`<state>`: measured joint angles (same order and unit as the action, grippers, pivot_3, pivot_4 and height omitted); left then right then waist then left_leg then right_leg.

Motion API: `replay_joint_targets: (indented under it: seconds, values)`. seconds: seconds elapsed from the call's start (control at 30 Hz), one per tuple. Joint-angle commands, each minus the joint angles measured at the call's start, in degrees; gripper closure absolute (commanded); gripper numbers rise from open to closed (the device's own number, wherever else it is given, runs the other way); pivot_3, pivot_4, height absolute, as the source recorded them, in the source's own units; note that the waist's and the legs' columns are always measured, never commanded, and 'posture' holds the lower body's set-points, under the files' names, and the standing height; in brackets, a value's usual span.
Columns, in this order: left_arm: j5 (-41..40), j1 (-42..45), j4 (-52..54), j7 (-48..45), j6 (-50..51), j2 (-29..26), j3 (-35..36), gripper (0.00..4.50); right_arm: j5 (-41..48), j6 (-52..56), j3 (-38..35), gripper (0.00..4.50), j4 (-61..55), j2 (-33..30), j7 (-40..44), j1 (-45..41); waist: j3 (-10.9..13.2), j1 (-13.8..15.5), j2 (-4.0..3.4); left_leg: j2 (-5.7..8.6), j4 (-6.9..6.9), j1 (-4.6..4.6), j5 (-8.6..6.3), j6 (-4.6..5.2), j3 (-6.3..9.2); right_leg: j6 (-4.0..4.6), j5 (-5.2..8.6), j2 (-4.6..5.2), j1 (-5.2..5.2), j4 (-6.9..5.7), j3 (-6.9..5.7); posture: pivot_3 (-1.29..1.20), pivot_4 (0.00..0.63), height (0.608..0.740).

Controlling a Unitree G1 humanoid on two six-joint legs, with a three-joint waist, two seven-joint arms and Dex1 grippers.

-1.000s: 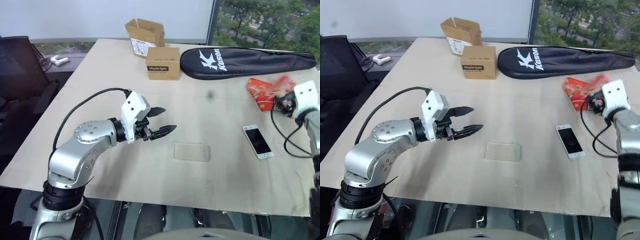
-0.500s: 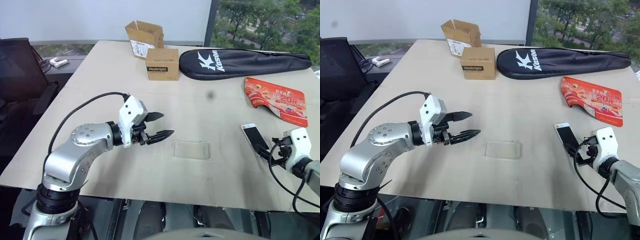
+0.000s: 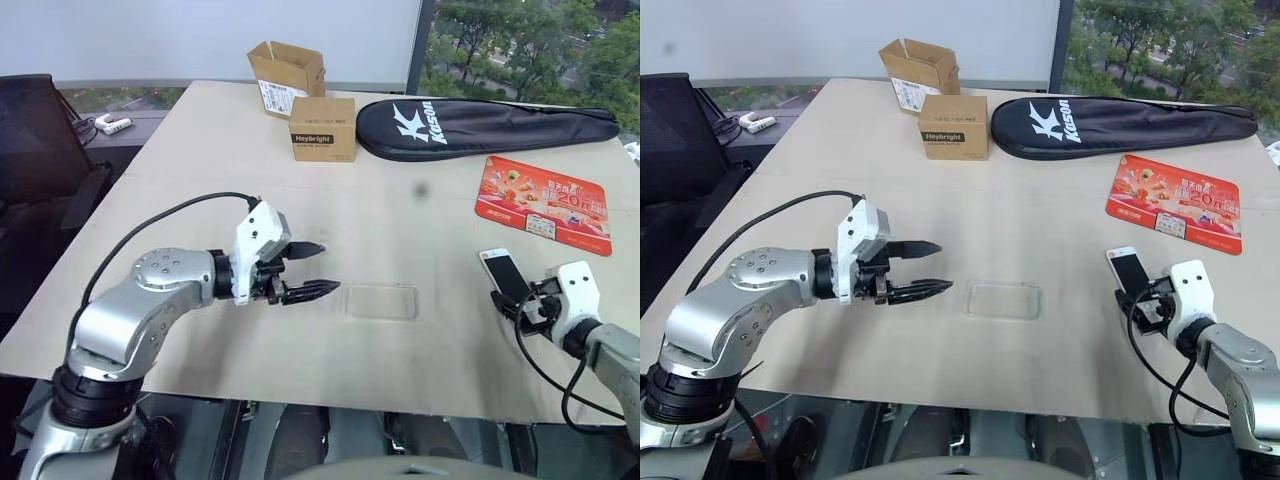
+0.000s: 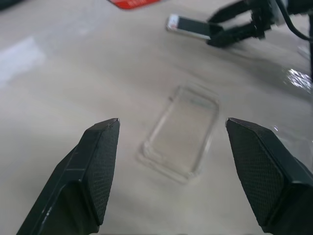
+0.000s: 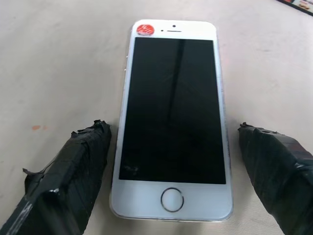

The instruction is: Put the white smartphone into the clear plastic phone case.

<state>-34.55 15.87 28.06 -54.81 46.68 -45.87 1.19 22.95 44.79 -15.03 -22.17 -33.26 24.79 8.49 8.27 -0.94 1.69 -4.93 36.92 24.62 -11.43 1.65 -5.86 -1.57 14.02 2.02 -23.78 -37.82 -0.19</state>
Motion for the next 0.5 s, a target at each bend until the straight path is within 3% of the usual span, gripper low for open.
replay_joint_targets:
  seconds: [0.03,0.3,0.47,0.5]
  values:
    - [-2.3,-0.1,1.9,-2.8,0.2,-2.0,0.0,0.91,0.1,4.5,5.0,0.03,0.8,-0.1,1.5,3.0,-0.1,0.1,0.1,-0.01,-0.05,-0.01,0.0,0.0,0.02,0.01,0.01,0.0,0.0,0.01,-0.02,0.0,0.15,0.732]
    - [-2.6,0.5,1.4,-5.3,-1.0,-3.2,-0.8,0.91,-0.5,4.5,4.9,0.03,1.4,0.0,1.1,3.4,-0.4,0.2,0.52,-0.1,-0.21,0.0,-0.03,-0.06,0.14,0.17,0.1,0.03,0.0,0.11,-0.17,0.0,0.15,0.732]
    - [-2.2,0.8,1.0,-5.7,-1.3,-3.1,-1.2,0.91,-1.7,2.7,4.4,1.6,2.2,-0.1,0.8,3.6,-0.5,0.2,0.75,-0.1,-0.22,0.01,-0.04,-0.07,0.14,0.18,0.11,0.07,0.01,0.15,-0.17,0.0,0.15,0.732]
    - [-2.2,0.9,1.0,-5.7,-1.3,-3.1,-1.2,0.91,-2.0,2.3,4.3,1.65,2.3,0.0,0.6,3.5,-0.6,0.2,0.8,-0.11,-0.22,0.0,-0.07,-0.11,0.15,0.18,0.11,0.13,0.01,0.17,-0.18,0.0,0.15,0.732]
